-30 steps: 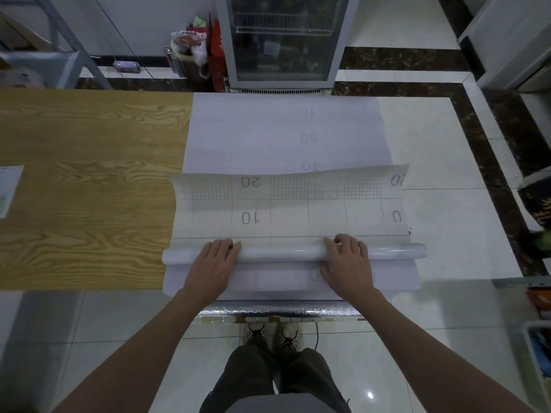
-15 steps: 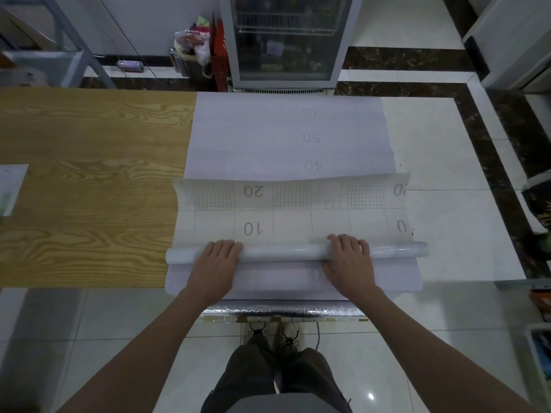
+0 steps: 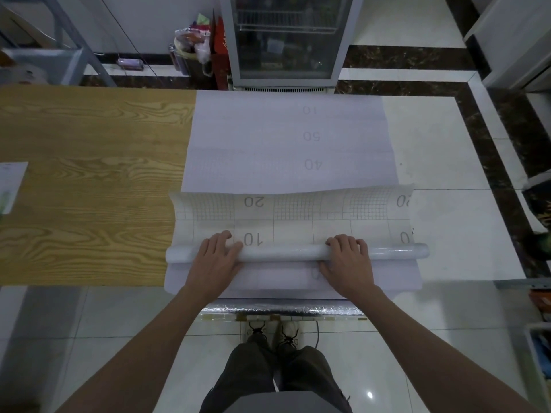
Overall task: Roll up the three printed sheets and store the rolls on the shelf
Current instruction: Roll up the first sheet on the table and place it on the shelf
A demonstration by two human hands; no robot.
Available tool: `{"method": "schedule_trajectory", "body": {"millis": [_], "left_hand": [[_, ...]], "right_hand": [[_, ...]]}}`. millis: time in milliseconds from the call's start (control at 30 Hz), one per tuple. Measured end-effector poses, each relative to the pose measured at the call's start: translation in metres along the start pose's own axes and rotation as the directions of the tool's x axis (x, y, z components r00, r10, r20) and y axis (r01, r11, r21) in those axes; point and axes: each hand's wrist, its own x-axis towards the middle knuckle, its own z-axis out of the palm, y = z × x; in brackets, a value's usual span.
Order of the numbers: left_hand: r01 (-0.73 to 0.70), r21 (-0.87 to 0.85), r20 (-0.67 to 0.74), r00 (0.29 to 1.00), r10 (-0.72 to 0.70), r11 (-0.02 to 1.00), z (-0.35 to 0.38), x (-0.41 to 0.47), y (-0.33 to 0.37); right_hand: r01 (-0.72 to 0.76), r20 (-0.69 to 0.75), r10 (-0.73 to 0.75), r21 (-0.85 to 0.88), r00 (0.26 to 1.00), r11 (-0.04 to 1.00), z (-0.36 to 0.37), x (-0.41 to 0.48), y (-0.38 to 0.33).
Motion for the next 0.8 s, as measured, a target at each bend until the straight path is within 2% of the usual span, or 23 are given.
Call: {"method": "schedule_trajectory", "body": {"millis": [267, 400, 500, 800], "left_hand": [[-0.063, -0.02, 0.0, 0.998, 0.063, 0.998, 0.0003, -0.0017, -0.0007], [-0.014, -0.024, -0.007, 1.0, 0.014, 1.0, -0.0009, 0.001, -0.002], [-0.048, -0.003, -0.013, 0.999, 0.048, 0.999, 0.005, 0.0005, -0.0042], [-0.009, -0.03, -0.058, 0.998, 0.008, 1.0, 0.0043, -0.003, -0.002]], "right_hand": [[-0.025, 0.007, 0.025, 0.009, 1.0, 1.0, 0.0016, -0.0018, -0.0008], [-0.002, -0.03, 0.002, 0.0, 1.0, 1.0, 0.0017, -0.001, 0.0016], [-0.005, -0.052, 0.005, 0.0, 0.999, 1.0, -0.0002, -0.0001, 0.0022], [-0.004, -0.024, 0.004, -0.004, 1.0, 1.0, 0.0007, 0.0014, 0.0057]]}}
